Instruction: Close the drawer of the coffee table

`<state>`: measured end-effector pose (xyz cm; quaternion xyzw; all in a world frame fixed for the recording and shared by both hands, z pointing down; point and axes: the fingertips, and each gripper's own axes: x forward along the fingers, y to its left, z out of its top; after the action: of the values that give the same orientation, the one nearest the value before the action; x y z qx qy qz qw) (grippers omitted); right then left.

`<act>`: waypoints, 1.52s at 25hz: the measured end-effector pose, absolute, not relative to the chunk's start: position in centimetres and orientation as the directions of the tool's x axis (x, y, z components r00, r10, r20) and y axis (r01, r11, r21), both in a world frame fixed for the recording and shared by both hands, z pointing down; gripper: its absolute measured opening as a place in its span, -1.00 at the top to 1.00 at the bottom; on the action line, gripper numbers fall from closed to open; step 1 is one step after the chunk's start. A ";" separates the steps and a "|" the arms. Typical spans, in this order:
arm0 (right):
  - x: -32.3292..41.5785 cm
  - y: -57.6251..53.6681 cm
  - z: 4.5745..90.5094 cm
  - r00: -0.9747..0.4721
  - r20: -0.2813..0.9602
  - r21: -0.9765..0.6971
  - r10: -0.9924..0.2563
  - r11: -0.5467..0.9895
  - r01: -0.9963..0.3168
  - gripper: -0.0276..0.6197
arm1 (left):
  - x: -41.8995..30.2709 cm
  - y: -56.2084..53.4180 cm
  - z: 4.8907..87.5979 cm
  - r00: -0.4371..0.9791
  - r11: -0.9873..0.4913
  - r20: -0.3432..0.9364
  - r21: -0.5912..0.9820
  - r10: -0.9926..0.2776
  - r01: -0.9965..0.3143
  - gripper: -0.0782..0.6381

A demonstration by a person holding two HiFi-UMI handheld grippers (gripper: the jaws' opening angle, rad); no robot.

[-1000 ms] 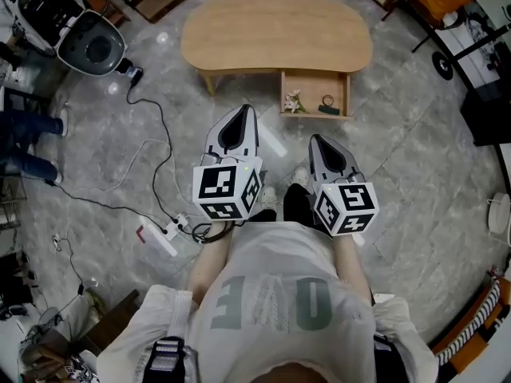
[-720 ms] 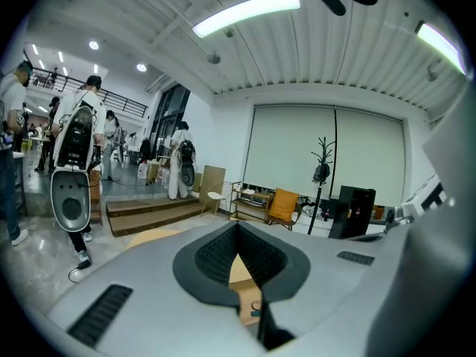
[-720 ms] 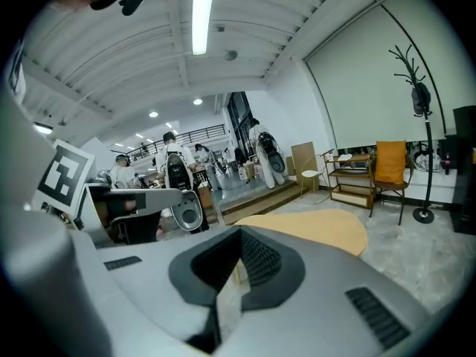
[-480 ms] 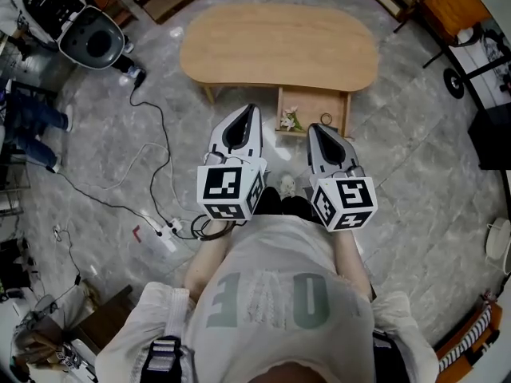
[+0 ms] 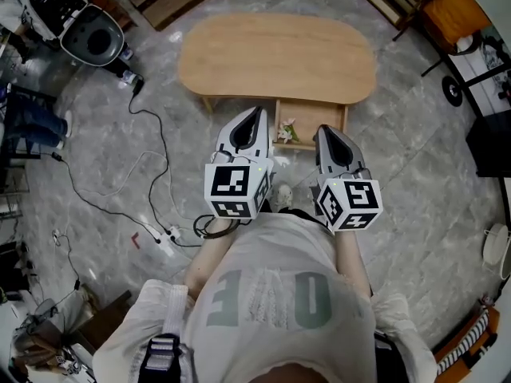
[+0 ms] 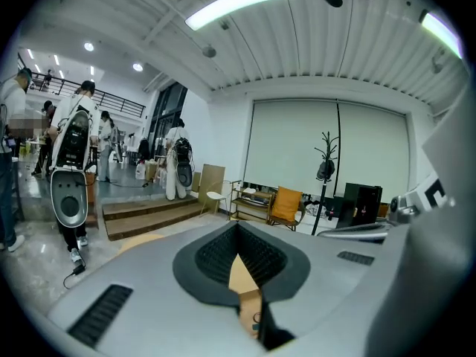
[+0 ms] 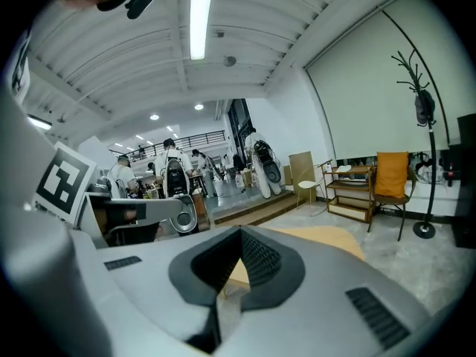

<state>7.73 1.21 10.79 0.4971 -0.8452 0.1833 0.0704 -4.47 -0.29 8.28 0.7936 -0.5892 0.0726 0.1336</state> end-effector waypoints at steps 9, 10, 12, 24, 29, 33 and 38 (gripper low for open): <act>7.3 -1.0 10.5 -0.487 0.268 -0.211 -0.831 0.442 -0.872 0.90 | -5.7 -2.3 8.5 0.323 -0.293 0.260 0.149 -0.910 -0.944 0.76; 6.8 -1.1 10.5 -0.498 0.261 -0.201 -0.827 0.459 -0.866 0.90 | -5.8 -2.4 9.1 0.336 -0.299 0.263 0.172 -0.904 -0.939 0.76; 6.2 -1.4 11.2 -0.510 0.264 -0.181 -0.819 0.477 -0.860 0.90 | -5.8 -2.6 10.7 0.358 -0.313 0.284 0.194 -0.889 -0.930 0.76; 5.5 -7.8 27.7 -0.495 0.372 -0.108 -0.785 0.493 -0.863 0.90 | -5.5 -8.4 27.5 0.384 -0.332 0.329 0.202 -0.863 -0.921 0.76; 5.2 -8.8 36.3 -0.485 0.405 -0.092 -0.775 0.494 -0.865 0.90 | -6.3 -8.9 36.3 0.351 -0.291 0.360 0.212 -0.865 -0.933 0.76; 5.4 -7.3 42.0 -0.472 0.451 -0.099 -0.757 0.483 -0.870 0.90 | -5.8 -7.3 42.3 0.346 -0.273 0.412 0.227 -0.843 -0.935 0.76; 5.4 -5.7 47.0 -0.467 0.504 -0.112 -0.726 0.481 -0.869 0.90 | -4.9 -5.4 46.8 0.362 -0.288 0.456 0.225 -0.813 -0.931 0.76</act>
<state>5.44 -5.74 46.95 0.4763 -0.8374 0.1800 0.1988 -4.94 -5.38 46.84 0.7923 -0.5503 0.1276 0.2306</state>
